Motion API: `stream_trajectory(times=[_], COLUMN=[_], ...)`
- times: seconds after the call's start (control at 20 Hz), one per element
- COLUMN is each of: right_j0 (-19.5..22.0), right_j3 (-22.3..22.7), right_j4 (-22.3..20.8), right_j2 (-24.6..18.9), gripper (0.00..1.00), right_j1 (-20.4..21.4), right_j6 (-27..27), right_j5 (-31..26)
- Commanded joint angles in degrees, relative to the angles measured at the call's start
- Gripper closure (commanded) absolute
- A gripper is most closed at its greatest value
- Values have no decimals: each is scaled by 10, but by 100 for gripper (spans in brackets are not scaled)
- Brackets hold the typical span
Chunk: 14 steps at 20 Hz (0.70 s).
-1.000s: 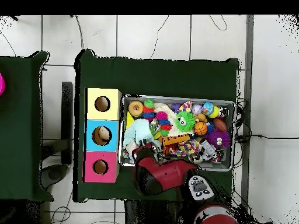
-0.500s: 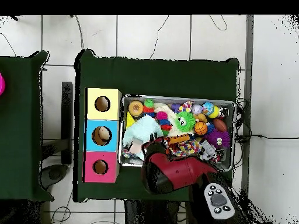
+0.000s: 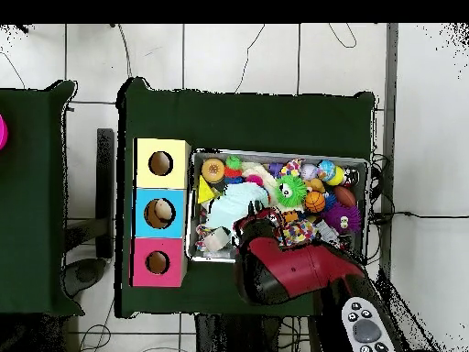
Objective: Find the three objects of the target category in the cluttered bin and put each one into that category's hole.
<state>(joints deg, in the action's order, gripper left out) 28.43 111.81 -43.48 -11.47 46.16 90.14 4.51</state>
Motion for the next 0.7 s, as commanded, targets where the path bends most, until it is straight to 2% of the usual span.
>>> stream_trajectory(times=[0.05, 0.35, 0.7], right_j0=[35, 50, 61], right_j3=[-41, -42, -45], right_j4=[-45, -56, -76], right_j2=[-94, -124, -132], gripper=[100, 100, 100], right_j1=[47, 78, 80], right_j6=[-72, -108, -132], right_j5=[-113, -164, -222])
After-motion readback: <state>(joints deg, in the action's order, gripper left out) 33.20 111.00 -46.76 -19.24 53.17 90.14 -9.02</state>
